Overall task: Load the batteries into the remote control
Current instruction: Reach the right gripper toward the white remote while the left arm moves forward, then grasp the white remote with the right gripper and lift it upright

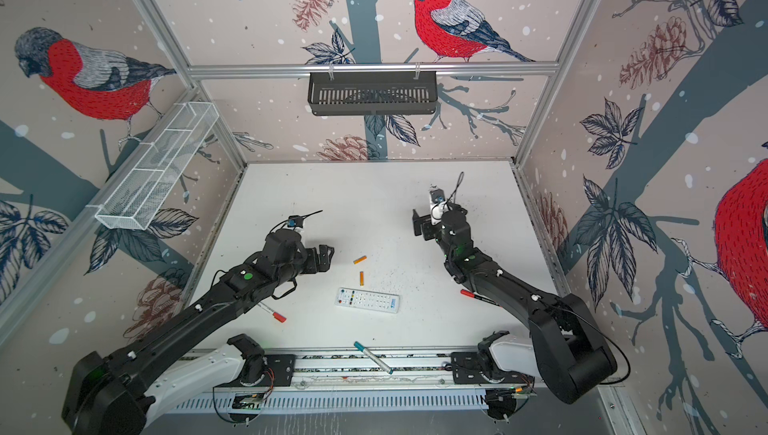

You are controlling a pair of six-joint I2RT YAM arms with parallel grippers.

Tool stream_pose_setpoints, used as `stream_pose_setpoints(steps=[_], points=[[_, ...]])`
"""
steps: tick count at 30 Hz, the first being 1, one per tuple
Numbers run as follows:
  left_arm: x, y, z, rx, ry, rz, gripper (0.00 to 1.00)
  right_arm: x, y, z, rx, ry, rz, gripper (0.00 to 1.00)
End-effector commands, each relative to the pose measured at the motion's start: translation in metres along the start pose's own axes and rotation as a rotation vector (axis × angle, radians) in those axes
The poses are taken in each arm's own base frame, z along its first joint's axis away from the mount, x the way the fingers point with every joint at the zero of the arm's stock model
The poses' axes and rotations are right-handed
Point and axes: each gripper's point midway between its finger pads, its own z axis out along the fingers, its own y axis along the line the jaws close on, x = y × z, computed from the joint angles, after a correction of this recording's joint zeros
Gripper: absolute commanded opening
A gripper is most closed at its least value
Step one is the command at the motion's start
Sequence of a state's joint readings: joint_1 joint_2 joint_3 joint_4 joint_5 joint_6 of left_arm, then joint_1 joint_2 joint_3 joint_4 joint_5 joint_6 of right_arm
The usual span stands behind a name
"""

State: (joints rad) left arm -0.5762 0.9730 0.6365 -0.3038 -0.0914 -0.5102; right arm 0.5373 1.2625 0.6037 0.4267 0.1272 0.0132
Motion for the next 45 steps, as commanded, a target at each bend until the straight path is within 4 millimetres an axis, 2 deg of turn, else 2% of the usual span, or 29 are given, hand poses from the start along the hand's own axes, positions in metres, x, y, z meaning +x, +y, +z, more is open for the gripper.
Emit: stream_pose_setpoints(steps=[1,4,7,10,13,16,19,27,37,45], points=[[0.013,-0.01,-0.004,0.072,0.043,-0.011,0.97,0.043,0.066,-0.014,-0.212,0.191,-0.084,1.0],[0.018,-0.013,-0.008,0.098,0.053,-0.003,0.97,0.063,0.123,-0.034,-0.364,0.251,-0.145,1.0],[0.02,-0.017,-0.008,0.126,0.058,-0.002,0.97,0.086,0.166,-0.052,-0.495,0.324,-0.189,1.0],[0.022,-0.022,-0.007,0.146,0.075,-0.002,0.97,0.111,0.195,-0.067,-0.566,0.405,-0.244,0.99],[0.022,-0.023,-0.006,0.149,0.083,0.0,0.98,0.132,0.214,-0.079,-0.612,0.46,-0.296,1.0],[0.022,-0.024,-0.009,0.16,0.077,0.002,0.97,0.15,0.218,-0.083,-0.609,0.509,-0.331,0.99],[0.018,-0.022,-0.012,0.153,0.051,-0.007,0.97,0.163,0.214,-0.08,-0.58,0.556,-0.351,0.99],[0.015,-0.018,-0.018,0.143,0.014,-0.031,0.97,0.173,0.212,-0.075,-0.548,0.591,-0.362,0.99],[0.008,-0.017,-0.027,0.147,-0.034,-0.035,0.97,0.187,0.223,-0.08,-0.561,0.652,-0.397,0.78],[0.004,-0.018,-0.03,0.157,-0.053,-0.03,0.97,0.2,0.222,-0.082,-0.51,0.721,-0.383,0.6]])
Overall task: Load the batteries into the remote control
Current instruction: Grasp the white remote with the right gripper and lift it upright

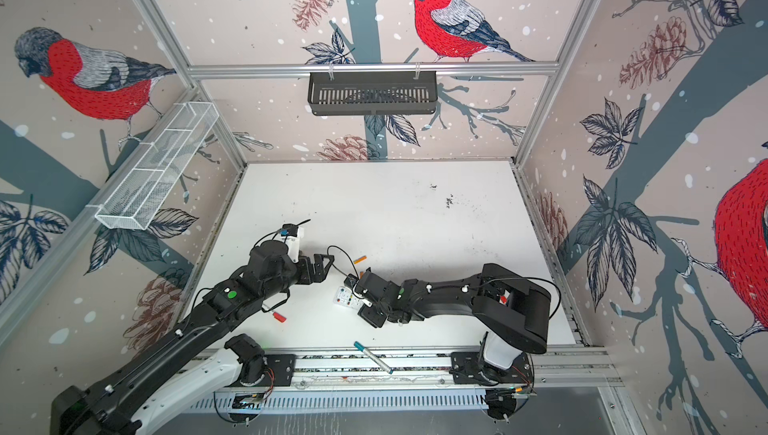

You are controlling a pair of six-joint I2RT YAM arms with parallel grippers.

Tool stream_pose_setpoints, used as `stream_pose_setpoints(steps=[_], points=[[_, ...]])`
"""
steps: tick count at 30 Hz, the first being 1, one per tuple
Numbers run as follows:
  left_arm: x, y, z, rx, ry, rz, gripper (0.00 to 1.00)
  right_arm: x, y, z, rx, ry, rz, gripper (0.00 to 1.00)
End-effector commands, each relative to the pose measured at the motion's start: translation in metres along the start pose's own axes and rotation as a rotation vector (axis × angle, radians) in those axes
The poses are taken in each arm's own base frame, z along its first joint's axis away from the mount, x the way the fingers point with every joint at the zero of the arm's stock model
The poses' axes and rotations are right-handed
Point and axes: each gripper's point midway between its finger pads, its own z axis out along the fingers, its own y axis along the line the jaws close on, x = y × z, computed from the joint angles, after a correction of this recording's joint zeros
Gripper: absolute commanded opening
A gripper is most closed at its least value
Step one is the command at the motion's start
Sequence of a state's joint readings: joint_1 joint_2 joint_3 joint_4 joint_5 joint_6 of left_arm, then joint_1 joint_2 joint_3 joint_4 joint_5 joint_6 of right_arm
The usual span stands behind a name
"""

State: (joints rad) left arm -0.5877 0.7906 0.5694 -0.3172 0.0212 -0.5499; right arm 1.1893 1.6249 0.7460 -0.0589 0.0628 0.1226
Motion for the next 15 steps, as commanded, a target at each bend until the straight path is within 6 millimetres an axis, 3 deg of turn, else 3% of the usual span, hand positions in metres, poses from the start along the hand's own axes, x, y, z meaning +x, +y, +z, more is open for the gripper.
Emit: stream_pose_setpoints(steps=[1,7,15], points=[[-0.007,-0.002,-0.002,0.003,-0.03,0.008,0.97,0.02,-0.004,0.003,0.042,0.084,0.03,0.58],[-0.01,-0.007,-0.003,0.027,-0.037,0.022,0.97,0.02,0.0,0.0,0.057,0.084,0.029,0.48],[-0.012,-0.024,-0.005,0.114,-0.032,0.048,0.97,-0.027,-0.004,-0.042,0.019,-0.147,0.1,0.43]])
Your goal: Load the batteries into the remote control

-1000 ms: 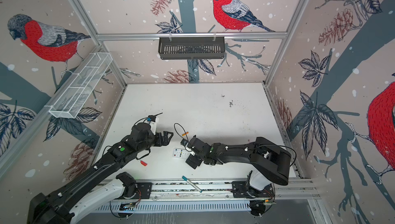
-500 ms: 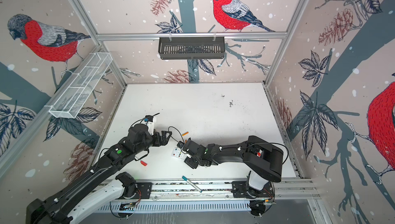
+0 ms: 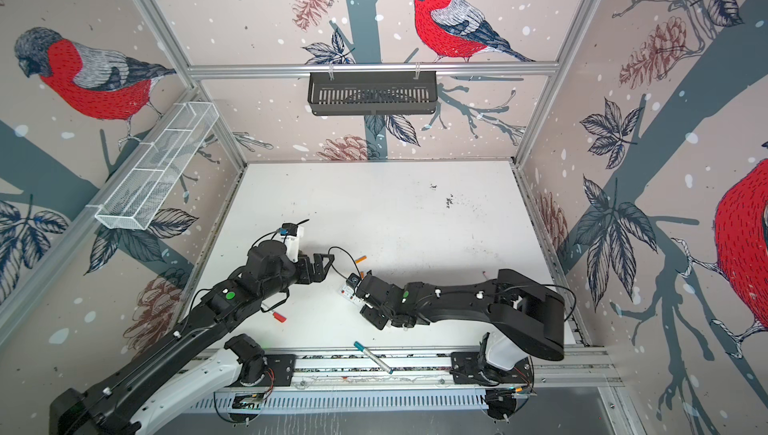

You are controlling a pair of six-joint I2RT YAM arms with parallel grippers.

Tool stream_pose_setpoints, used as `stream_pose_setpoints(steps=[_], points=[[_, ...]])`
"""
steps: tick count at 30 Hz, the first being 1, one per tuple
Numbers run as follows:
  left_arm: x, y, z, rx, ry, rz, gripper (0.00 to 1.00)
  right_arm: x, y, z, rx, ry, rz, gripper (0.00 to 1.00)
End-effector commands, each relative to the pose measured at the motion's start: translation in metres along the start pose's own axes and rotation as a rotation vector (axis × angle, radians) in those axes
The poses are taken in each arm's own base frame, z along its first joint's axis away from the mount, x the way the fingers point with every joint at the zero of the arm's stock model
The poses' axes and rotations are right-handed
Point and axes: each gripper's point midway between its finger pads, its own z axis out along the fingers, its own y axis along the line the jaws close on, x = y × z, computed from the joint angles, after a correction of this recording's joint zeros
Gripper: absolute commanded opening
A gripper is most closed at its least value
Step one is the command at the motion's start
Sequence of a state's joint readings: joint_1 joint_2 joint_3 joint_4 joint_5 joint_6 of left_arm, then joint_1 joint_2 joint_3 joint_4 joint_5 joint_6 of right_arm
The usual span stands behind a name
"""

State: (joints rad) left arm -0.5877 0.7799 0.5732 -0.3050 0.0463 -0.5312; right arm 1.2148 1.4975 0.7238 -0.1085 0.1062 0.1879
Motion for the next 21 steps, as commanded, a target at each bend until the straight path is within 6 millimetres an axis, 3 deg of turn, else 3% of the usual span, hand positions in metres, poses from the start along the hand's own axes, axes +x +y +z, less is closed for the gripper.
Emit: stream_pose_setpoints(steps=[1,10,15,21], points=[[-0.008,-0.022,-0.002,0.104,-0.017,0.031,0.97,-0.025,-0.007,-0.018,-0.013,-0.12,0.071,0.43],[-0.01,-0.078,-0.007,0.418,0.018,0.02,0.97,-0.076,-0.069,-0.078,-0.03,-0.452,0.384,0.4],[-0.018,-0.097,-0.007,0.53,0.002,-0.003,0.97,-0.1,-0.072,-0.102,-0.059,-0.575,0.406,0.4],[-0.027,-0.11,0.006,0.593,0.011,-0.053,0.93,-0.115,-0.068,-0.114,-0.067,-0.62,0.405,0.39]])
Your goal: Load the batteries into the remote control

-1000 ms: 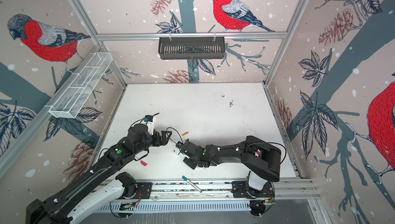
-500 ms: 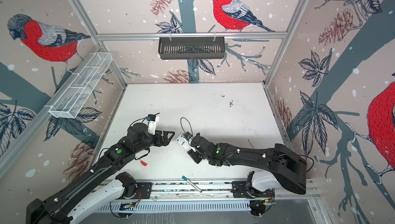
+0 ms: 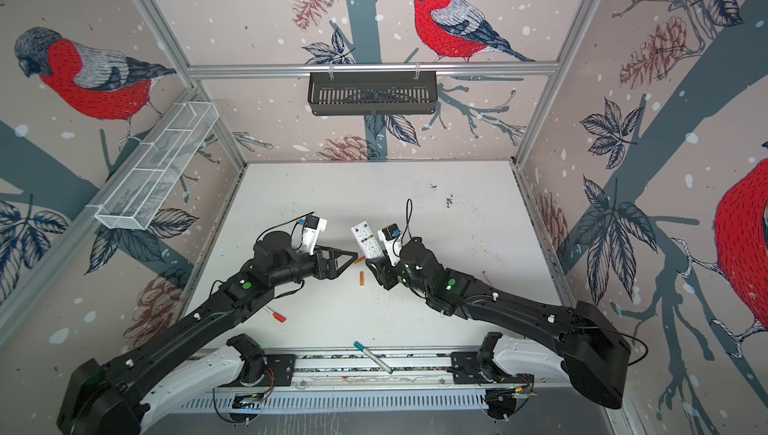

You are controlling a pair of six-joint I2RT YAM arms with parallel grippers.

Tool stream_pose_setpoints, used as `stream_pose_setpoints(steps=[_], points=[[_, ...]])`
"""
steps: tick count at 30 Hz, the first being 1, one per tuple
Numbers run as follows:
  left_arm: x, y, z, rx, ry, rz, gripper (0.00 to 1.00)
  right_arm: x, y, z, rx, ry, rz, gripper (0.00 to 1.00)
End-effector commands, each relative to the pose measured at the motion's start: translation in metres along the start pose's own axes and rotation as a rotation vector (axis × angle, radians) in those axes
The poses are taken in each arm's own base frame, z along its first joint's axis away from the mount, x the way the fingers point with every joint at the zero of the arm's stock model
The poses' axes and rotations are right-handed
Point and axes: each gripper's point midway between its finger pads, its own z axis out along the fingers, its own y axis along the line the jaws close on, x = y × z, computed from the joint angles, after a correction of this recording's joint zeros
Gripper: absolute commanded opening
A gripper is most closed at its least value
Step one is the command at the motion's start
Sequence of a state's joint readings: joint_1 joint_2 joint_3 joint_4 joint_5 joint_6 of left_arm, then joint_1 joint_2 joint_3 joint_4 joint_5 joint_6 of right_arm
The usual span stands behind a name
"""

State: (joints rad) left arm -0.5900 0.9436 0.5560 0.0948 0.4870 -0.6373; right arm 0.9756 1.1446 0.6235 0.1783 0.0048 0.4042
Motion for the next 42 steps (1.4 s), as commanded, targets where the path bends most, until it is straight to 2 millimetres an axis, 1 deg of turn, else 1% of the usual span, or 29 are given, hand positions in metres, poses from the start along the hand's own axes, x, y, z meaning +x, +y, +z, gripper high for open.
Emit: stream_pose_setpoints(steps=[1,5,7,12,16,19,22,23,24,26,29,30,32,33,34,35,36,38,39,41,42], points=[[-0.018,-0.024,0.005,0.118,-0.052,0.006,0.92,-0.024,0.014,-0.004,-0.039,-0.086,0.017,0.39],[-0.02,-0.026,0.014,0.134,-0.045,0.002,0.86,-0.027,0.017,-0.005,-0.035,-0.108,0.009,0.39],[-0.019,-0.027,0.017,0.138,-0.039,0.004,0.85,-0.026,0.019,-0.004,-0.033,-0.114,-0.002,0.39],[-0.022,-0.028,0.019,0.146,-0.046,0.007,0.78,-0.027,0.025,-0.001,-0.027,-0.128,-0.027,0.39],[-0.026,-0.027,0.023,0.138,-0.047,0.007,0.62,-0.027,0.025,0.005,-0.021,-0.123,-0.039,0.39],[-0.028,-0.026,0.025,0.129,-0.053,0.003,0.57,-0.027,0.028,0.011,-0.02,-0.114,-0.06,0.39],[-0.031,-0.023,0.028,0.117,-0.057,0.0,0.51,-0.026,0.032,0.017,-0.012,-0.102,-0.099,0.39],[-0.031,-0.022,0.03,0.112,-0.054,-0.002,0.46,-0.028,0.033,0.017,-0.007,-0.107,-0.107,0.39],[-0.032,-0.02,0.031,0.102,-0.054,-0.002,0.44,-0.024,0.031,0.023,0.009,-0.092,-0.113,0.39],[-0.033,-0.014,0.033,0.069,-0.055,-0.011,0.35,-0.023,0.03,0.027,0.024,-0.085,-0.116,0.39],[-0.035,0.0,0.034,-0.007,-0.068,-0.033,0.21,-0.021,0.028,0.031,0.053,-0.083,-0.128,0.41],[-0.036,0.002,0.034,-0.024,-0.074,-0.038,0.18,-0.02,0.027,0.032,0.068,-0.08,-0.134,0.42],[-0.039,0.008,0.032,-0.062,-0.086,-0.053,0.09,-0.017,0.025,0.035,0.095,-0.074,-0.147,0.44],[-0.039,0.011,0.032,-0.076,-0.091,-0.058,0.06,-0.015,0.025,0.036,0.107,-0.068,-0.154,0.45],[-0.04,0.012,0.032,-0.086,-0.094,-0.063,0.03,-0.013,0.024,0.038,0.124,-0.062,-0.16,0.48],[-0.042,0.015,0.031,-0.104,-0.101,-0.074,0.0,-0.011,0.022,0.039,0.149,-0.057,-0.167,0.52],[-0.042,0.019,0.03,-0.129,-0.104,-0.087,0.0,-0.011,0.021,0.04,0.169,-0.056,-0.173,0.56],[-0.043,0.031,0.027,-0.2,-0.121,-0.14,0.0,-0.007,0.02,0.042,0.233,-0.052,-0.202,0.66],[-0.044,0.034,0.025,-0.216,-0.131,-0.158,0.0,-0.006,0.021,0.043,0.258,-0.051,-0.213,0.7],[-0.044,0.04,0.021,-0.25,-0.156,-0.203,0.0,-0.001,0.02,0.046,0.329,-0.043,-0.244,0.75],[-0.044,0.043,0.019,-0.265,-0.167,-0.218,0.0,-0.001,0.018,0.047,0.372,-0.043,-0.249,0.75]])
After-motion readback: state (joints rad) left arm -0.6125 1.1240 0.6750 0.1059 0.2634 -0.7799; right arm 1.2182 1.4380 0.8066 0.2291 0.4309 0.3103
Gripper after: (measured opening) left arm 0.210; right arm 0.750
